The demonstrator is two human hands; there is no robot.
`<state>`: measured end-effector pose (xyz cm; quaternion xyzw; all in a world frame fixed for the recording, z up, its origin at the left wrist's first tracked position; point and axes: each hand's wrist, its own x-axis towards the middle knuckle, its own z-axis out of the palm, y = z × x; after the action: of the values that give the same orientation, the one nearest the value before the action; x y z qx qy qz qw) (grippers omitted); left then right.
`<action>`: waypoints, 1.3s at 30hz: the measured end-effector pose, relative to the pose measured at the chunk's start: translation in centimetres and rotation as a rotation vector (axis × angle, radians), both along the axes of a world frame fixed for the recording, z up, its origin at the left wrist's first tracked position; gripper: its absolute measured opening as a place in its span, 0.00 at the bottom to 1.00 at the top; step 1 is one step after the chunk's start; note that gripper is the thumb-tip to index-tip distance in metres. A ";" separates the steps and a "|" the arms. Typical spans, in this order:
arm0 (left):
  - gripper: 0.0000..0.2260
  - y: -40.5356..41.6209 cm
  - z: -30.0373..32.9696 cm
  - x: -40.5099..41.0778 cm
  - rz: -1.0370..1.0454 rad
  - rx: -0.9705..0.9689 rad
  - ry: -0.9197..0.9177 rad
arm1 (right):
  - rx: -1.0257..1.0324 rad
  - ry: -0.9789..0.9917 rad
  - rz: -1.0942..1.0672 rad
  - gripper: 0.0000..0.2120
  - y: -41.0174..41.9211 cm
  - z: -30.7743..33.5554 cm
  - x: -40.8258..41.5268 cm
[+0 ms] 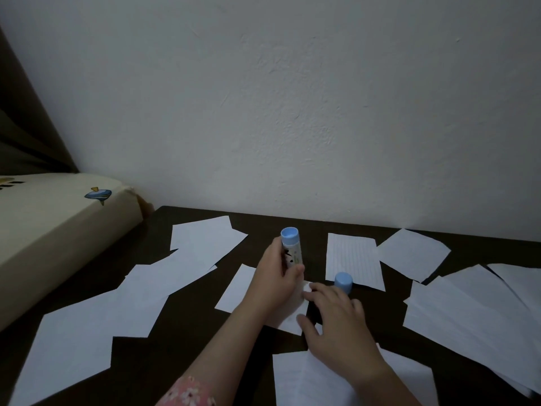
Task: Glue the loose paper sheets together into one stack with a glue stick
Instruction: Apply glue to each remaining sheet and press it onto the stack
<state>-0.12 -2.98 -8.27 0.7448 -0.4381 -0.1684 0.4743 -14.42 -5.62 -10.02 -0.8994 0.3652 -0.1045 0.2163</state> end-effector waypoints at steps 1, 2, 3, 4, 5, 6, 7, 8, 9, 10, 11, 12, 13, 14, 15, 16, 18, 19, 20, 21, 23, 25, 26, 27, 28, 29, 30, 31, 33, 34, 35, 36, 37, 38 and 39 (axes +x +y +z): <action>0.21 -0.1 -0.2 -0.1 -0.016 0.002 -0.012 | -0.006 0.002 -0.001 0.23 0.0 0.0 0.0; 0.21 -0.1 -0.3 -0.2 -0.032 0.005 -0.015 | -0.010 0.003 -0.004 0.23 0.0 -0.1 0.0; 0.22 0.0 -0.5 -0.3 -0.046 0.008 -0.015 | -0.013 0.005 -0.007 0.23 0.1 -0.1 0.1; 0.22 0.0 -0.5 -0.4 -0.057 0.008 -0.024 | -0.019 0.006 -0.010 0.23 0.1 -0.1 0.1; 0.23 0.1 -0.5 -0.5 -0.066 0.011 -0.048 | -0.029 0.007 -0.012 0.22 0.1 -0.1 0.2; 0.24 0.1 -0.5 -0.5 -0.075 0.015 -0.081 | -0.040 0.008 -0.013 0.22 0.2 -0.1 0.2; 0.24 0.1 -0.5 -0.5 -0.081 0.016 -0.108 | -0.048 0.011 -0.013 0.21 0.2 -0.2 0.3; 0.24 0.1 -0.5 -0.4 -0.084 0.015 -0.123 | -0.054 0.015 -0.016 0.21 0.3 -0.2 0.3; 0.24 0.1 -0.4 -0.4 -0.086 0.014 -0.131 | -0.056 0.019 -0.020 0.21 0.3 -0.2 0.3; 0.24 0.1 -0.3 -0.4 -0.087 0.016 -0.134 | -0.057 0.023 -0.024 0.22 0.3 -0.2 0.3; 0.24 0.1 -0.3 -0.4 -0.085 0.020 -0.138 | -0.059 0.027 -0.027 0.22 0.3 -0.2 0.4; 0.24 0.1 -0.3 -0.3 -0.081 0.024 -0.148 | -0.064 0.027 -0.027 0.21 0.3 -0.1 0.4; 0.24 0.0 -0.4 -0.1 -0.076 0.030 -0.161 | -0.067 0.026 -0.026 0.21 0.3 0.0 0.4; 0.24 -0.1 -0.4 0.1 -0.069 0.040 -0.173 | -0.068 0.022 -0.023 0.20 0.3 0.1 0.4; 0.24 -0.1 -0.4 0.3 -0.060 0.052 -0.180 | -0.066 0.020 -0.019 0.20 0.3 0.1 0.4; 0.24 -0.1 -0.3 0.6 -0.049 0.063 -0.184 | -0.063 0.018 -0.015 0.20 0.3 0.2 0.4; 0.24 0.0 -0.2 1.3 -0.020 0.081 -0.194 | -0.062 0.017 -0.013 0.21 0.3 0.2 0.4; 0.24 0.2 -0.2 1.6 -0.006 0.088 -0.195 | -0.064 0.019 -0.014 0.21 0.3 0.2 0.4; 0.23 0.3 -0.1 1.8 0.002 0.092 -0.192 | -0.067 0.022 -0.017 0.21 0.3 0.2 0.4; 0.23 0.4 0.0 2.1 0.007 0.095 -0.188 | -0.067 0.028 -0.019 0.21 0.3 0.2 0.4; 0.23 0.6 -0.1 2.6 0.016 0.101 -0.187 | -0.058 0.045 -0.022 0.22 0.3 0.3 0.4; 0.23 0.8 -0.2 3.1 0.036 0.100 -0.189 | -0.051 0.052 -0.023 0.22 0.3 0.3 0.5; 0.23 1.0 -0.2 3.2 0.054 0.103 -0.177 | -0.049 0.054 -0.022 0.22 0.4 0.4 0.4; 0.23 1.1 -0.2 3.4 0.071 0.107 -0.166 | -0.047 0.052 -0.023 0.22 0.4 0.4 0.4; 0.23 1.2 -0.1 3.6 0.083 0.111 -0.165 | -0.047 0.051 -0.024 0.22 0.4 0.4 0.4; 0.23 1.3 -0.1 3.7 0.091 0.116 -0.172 | -0.046 0.051 -0.025 0.22 0.4 0.3 0.4; 0.22 1.4 -0.1 3.9 0.099 0.118 -0.178 | -0.046 0.053 -0.026 0.22 0.4 0.3 0.4; 0.22 1.5 0.0 4.1 0.108 0.117 -0.178 | -0.046 0.055 -0.027 0.22 0.4 0.3 0.4; 0.20 1.7 0.1 4.4 0.127 0.120 -0.154 | -0.049 0.059 -0.026 0.22 0.4 0.2 0.5; 0.20 1.8 0.1 4.6 0.134 0.125 -0.148 | -0.052 0.061 -0.026 0.22 0.4 0.2 0.5; 0.19 1.9 0.0 4.7 0.140 0.129 -0.151 | -0.052 0.063 -0.025 0.22 0.4 0.1 0.5; 0.18 1.9 0.0 4.8 0.147 0.131 -0.158 | -0.053 0.064 -0.024 0.22 0.4 0.1 0.5; 0.18 2.0 0.0 4.9 0.159 0.132 -0.160 | -0.057 0.063 -0.019 0.22 0.3 0.1 0.4; 0.18 2.1 0.0 5.0 0.170 0.135 -0.154 | -0.063 0.061 -0.013 0.22 0.3 0.2 0.4; 0.19 2.2 0.1 5.1 0.177 0.137 -0.144 | -0.068 0.058 -0.006 0.22 0.3 0.2 0.4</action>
<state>4.98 -0.79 -8.20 0.8213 -0.3908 -0.1014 0.4029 -14.04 -5.35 -9.80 -0.9078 0.3704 -0.0912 0.1745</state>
